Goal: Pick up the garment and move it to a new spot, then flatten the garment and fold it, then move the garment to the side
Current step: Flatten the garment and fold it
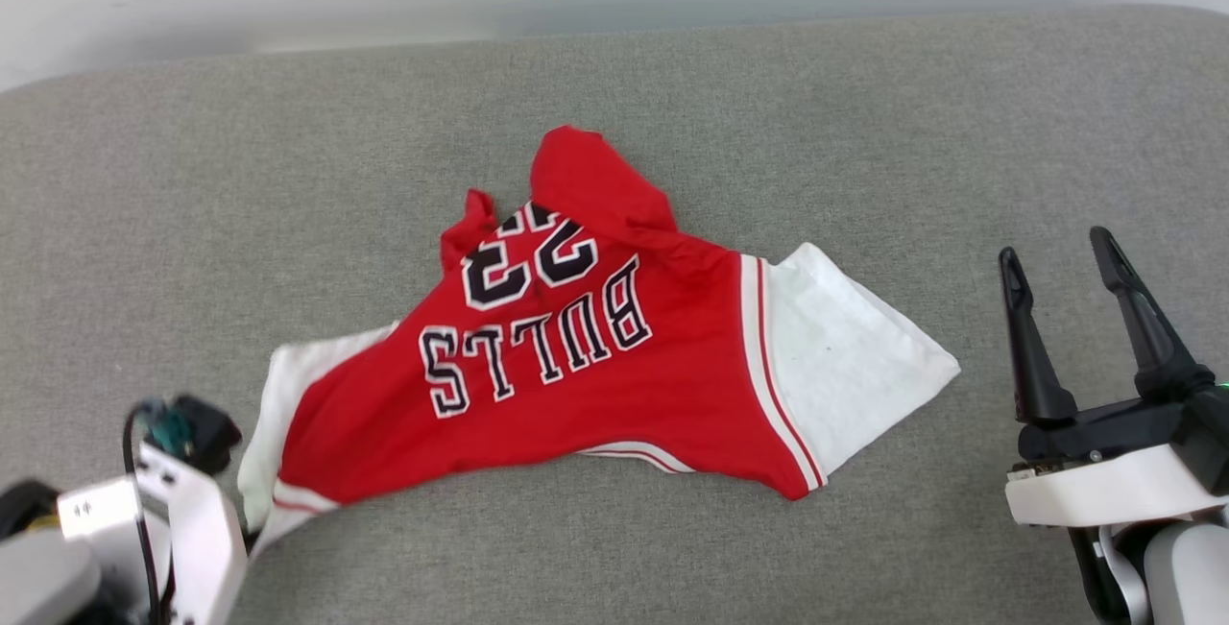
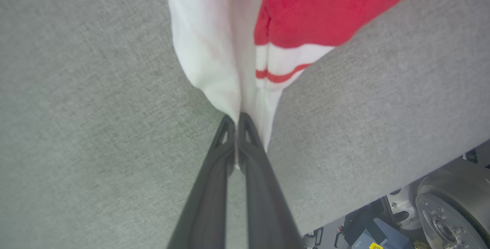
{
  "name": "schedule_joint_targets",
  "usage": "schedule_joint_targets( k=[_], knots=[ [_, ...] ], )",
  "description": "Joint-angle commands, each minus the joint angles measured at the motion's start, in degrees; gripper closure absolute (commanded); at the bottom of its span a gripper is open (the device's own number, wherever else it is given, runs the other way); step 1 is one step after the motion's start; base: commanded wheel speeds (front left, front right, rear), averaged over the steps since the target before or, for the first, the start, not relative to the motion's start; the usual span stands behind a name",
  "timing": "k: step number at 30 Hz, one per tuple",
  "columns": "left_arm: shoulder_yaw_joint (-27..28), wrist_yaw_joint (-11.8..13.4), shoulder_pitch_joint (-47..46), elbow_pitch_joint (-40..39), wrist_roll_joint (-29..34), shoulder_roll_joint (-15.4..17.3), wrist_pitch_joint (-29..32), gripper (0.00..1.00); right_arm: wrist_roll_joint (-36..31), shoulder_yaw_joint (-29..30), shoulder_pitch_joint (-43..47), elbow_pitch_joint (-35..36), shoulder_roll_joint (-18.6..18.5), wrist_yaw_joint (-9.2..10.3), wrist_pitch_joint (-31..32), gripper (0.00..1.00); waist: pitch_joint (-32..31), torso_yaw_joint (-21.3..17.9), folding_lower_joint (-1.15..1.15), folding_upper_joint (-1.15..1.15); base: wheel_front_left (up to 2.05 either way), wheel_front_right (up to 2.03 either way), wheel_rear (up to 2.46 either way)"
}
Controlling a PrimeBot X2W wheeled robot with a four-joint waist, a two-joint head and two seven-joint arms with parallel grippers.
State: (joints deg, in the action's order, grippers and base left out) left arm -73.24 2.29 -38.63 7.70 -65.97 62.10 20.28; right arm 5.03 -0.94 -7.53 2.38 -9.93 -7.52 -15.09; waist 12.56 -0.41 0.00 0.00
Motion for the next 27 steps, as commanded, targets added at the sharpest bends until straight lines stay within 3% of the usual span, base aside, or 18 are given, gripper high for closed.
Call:
schedule_joint_targets(
  k=[1, 6, 8, 13, 20, 23, 27],
  knots=[
    [0.0, 0.4, 1.2, -0.5, 0.2, 0.5, 0.4, 1.0, 0.3, 0.2, 0.6, 0.0, 0.2, 0.06, -0.1, 0.0, -0.1, 0.0, 0.0, 0.0, 0.0, 0.0, 0.0],
    [-0.3, 1.5, 6.5, -2.7, -0.3, 0.1, 1.3, 1.0, 0.6, 0.7, 1.0, -0.1, 0.3, 0.05, -0.1, 0.0, -0.5, -0.1, 0.0, 0.0, 0.0, 0.0, 0.0],
    [0.3, 2.5, 6.3, -2.8, 0.4, 0.0, -0.1, 0.0, 0.6, 0.8, 1.2, -0.3, 0.4, 0.06, -0.1, 0.0, -0.9, 0.0, 0.0, 0.0, 0.0, 0.0, 0.0],
    [3.1, 3.9, 1.9, -3.9, 2.9, 2.9, -2.3, 0.0, 0.7, 0.8, 1.3, -0.3, 0.4, 0.06, -0.1, 0.0, -1.8, 0.1, 0.0, 0.0, 0.0, 0.0, 0.0],
    [8.6, 2.6, -8.0, -6.6, 5.7, 6.0, -0.9, 0.0, 0.9, 0.8, 0.5, 0.1, 0.1, 0.06, -0.1, 0.0, -1.6, -0.4, 0.0, 0.0, 0.0, 0.0, 0.0],
    [10.3, 1.1, -13.3, -7.2, 7.1, 4.3, 1.6, 0.0, 1.1, 0.6, -0.5, 0.4, -0.1, 0.06, -0.1, 0.0, -0.5, -0.8, 0.0, 0.0, 0.0, 0.0, 0.0],
    [11.4, -1.5, -19.8, -6.9, 6.4, -0.5, 7.2, 0.0, 1.0, 0.0, -2.1, 0.7, -0.3, 0.05, -0.1, 0.0, 1.5, -1.9, 0.0, 0.0, 0.0, 0.0, 0.0]
  ],
)
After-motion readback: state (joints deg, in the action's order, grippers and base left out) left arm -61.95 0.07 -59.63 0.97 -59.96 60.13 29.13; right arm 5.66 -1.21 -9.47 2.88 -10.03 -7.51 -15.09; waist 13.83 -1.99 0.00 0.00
